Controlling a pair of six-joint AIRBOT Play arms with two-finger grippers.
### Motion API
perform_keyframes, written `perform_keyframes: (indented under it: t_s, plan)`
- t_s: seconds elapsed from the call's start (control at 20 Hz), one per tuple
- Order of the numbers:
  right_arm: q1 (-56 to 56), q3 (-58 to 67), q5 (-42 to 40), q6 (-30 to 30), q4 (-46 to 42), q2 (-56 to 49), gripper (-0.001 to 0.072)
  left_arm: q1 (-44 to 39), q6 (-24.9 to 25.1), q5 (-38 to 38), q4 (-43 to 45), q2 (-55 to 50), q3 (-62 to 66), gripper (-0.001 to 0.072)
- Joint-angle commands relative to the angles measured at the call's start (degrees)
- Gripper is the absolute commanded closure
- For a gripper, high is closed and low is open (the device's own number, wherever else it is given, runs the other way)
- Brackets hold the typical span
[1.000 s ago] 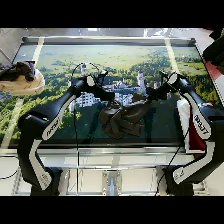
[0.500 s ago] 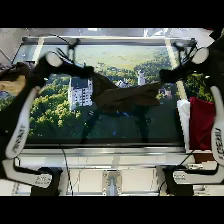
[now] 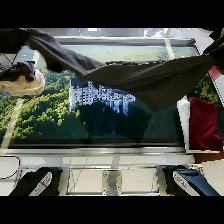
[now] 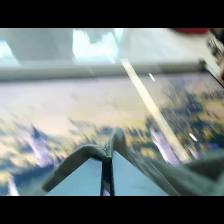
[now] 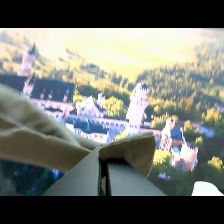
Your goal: Fold the shirts.
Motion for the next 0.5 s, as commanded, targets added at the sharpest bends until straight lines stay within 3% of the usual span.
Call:
perform_keyframes:
  t_s: [0.0,0.2,0.45]
  plan:
    - [0.0,1.9,0.2,0.0,-0.9,6.2,0.0703,0.7,-6.0,5.2,13.1,10.7,0.0,0.0695]
    - [0.0,1.7,-0.3,-0.1,-5.2,3.6,0.0705,0.7,-9.0,0.4,18.0,8.7,-0.5,0.0695]
    - [0.0,-1.6,-0.5,-0.1,-4.4,-12.4,0.0704,-0.8,-8.8,-4.2,14.3,-8.5,-6.9,0.0695]
